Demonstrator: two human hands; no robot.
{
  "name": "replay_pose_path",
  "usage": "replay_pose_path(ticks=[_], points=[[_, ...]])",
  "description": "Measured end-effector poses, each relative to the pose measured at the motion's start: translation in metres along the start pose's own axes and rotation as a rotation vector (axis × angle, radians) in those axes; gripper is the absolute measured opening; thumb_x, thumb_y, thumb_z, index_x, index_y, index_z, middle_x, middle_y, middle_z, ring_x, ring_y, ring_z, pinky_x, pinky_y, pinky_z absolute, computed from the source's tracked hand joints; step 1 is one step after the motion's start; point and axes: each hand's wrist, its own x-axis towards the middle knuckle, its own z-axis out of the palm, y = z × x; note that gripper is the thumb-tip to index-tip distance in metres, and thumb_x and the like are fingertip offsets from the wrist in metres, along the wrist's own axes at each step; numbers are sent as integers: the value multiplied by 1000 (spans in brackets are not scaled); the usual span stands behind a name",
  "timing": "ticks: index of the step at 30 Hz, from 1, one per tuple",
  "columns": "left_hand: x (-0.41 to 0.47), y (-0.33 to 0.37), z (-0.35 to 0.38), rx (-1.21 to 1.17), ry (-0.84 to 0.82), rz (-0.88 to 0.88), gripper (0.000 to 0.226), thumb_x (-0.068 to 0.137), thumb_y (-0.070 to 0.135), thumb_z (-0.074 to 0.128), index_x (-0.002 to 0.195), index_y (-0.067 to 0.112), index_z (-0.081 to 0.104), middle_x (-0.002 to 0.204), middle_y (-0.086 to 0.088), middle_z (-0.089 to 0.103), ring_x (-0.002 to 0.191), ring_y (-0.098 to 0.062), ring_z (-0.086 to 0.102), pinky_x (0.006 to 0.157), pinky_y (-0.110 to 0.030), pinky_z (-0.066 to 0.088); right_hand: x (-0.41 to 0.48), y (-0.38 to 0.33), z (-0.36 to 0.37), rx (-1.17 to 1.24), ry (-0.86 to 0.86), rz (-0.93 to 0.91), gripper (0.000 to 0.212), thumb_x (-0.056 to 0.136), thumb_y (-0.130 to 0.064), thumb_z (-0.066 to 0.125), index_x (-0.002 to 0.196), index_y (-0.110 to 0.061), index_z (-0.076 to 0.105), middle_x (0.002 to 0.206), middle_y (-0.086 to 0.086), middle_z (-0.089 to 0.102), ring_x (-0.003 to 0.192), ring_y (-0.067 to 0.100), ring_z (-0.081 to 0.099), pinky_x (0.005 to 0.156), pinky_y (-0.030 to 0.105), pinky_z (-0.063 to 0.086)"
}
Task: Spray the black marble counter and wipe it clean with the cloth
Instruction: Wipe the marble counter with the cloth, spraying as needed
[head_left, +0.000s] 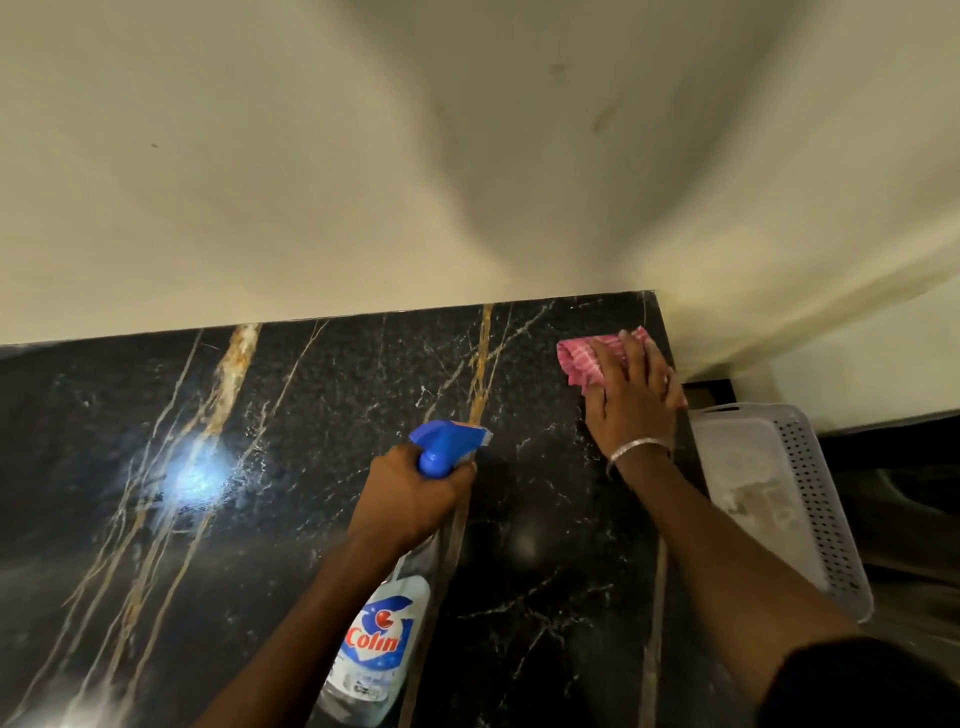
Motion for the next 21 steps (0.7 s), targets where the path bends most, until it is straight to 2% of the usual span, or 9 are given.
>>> replay_pose_path(ticks=[2,5,9,14,18,20,21], points=[[-1,-1,-6,0,10,13,22,85,27,70,104,24,61,79,5,67,69,-4,65,59,-13,45,25,-17,1,18,-13,17,56,93,-37,44,149,-33,36,162,5,23,150,34,12,117,62,13],[-3,-4,-17,-13,38,33,20,85,27,70,100,30,58,77,7,66,64,4,64,53,-9,44,37,-30,2,15,-14,10,61,89,-39,37,149,-34,36,162,5,24,150,34,13,116,61,13],[-10,-7,-31,-15,55,46,20,85,28,71,101,24,60,75,7,65,61,8,62,49,-6,43,31,-27,-5,-16,-41,-13,63,88,-41,31,151,-33,35,161,5,25,150,33,14,114,61,18],[-26,-18,-50,-18,78,64,20,84,29,71,101,22,61,72,7,64,57,8,60,47,-5,42,-25,-42,8,-63,-44,-58,58,90,-42,34,147,-30,39,159,7,29,147,34,20,108,62,26],[-36,-33,-66,-6,60,86,15,85,28,70,96,22,62,68,7,63,53,7,59,47,-6,42,-91,-63,12,-52,-10,-72,52,90,-33,43,142,-25,47,152,8,39,140,36,31,97,60,33],[-42,-40,-76,-25,49,81,15,85,26,70,95,18,62,65,6,63,48,7,59,44,-5,40,-114,-70,14,82,7,-14,52,89,-35,38,137,-23,52,145,8,49,133,34,40,97,57,37],[-44,-42,-81,-29,46,80,18,85,25,71,97,15,63,64,6,62,47,7,58,43,-5,39,-120,-74,12,258,-1,57,52,89,-38,35,135,-23,54,140,10,53,128,32,45,101,56,39]])
